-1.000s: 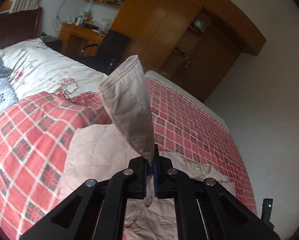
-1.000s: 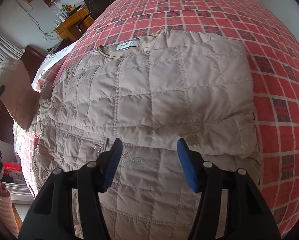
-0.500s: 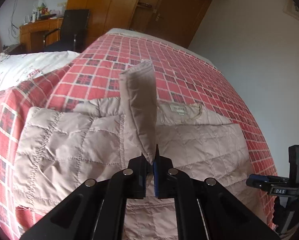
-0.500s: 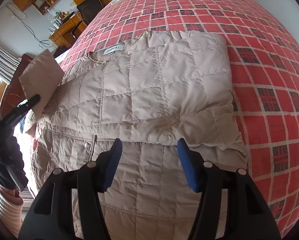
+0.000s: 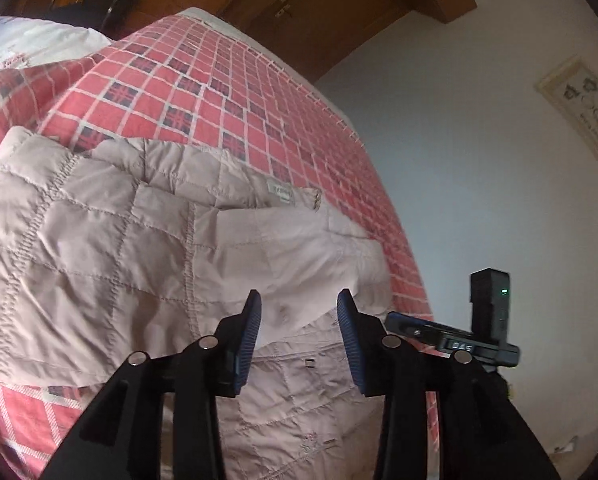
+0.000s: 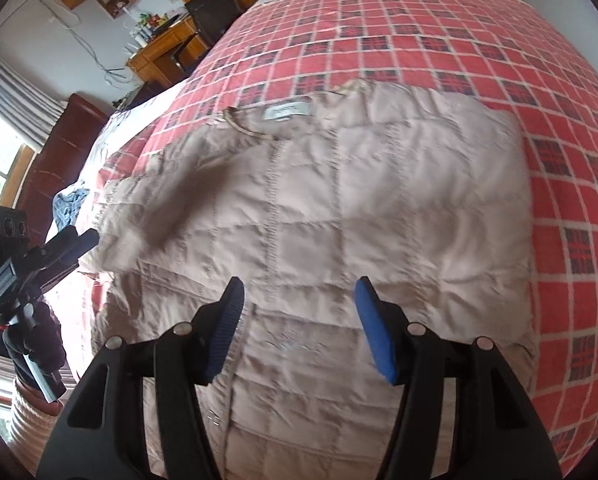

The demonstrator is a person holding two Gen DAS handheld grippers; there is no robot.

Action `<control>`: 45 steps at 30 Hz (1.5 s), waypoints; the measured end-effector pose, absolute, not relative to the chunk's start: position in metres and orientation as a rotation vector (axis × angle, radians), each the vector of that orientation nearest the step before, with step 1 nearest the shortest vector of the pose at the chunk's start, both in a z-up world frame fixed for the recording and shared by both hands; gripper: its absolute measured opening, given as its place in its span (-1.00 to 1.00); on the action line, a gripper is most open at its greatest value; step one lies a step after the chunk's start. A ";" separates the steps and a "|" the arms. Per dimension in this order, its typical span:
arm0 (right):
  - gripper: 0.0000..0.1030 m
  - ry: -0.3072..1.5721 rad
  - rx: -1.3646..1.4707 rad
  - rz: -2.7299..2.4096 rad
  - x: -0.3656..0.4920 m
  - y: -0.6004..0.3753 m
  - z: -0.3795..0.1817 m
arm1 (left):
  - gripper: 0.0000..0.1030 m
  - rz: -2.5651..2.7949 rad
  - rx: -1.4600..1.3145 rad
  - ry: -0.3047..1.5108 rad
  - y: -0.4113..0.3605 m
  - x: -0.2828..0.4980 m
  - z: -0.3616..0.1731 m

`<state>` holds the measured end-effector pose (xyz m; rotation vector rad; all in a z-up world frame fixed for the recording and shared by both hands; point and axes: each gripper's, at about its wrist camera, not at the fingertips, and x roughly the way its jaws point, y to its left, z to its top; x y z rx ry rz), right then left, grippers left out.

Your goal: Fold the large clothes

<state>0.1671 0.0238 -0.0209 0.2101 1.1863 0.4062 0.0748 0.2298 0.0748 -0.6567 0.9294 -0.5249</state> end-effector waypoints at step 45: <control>-0.89 1.135 0.405 0.303 0.204 -0.071 -0.003 | -0.22 -0.176 -0.429 1.061 0.221 0.111 0.044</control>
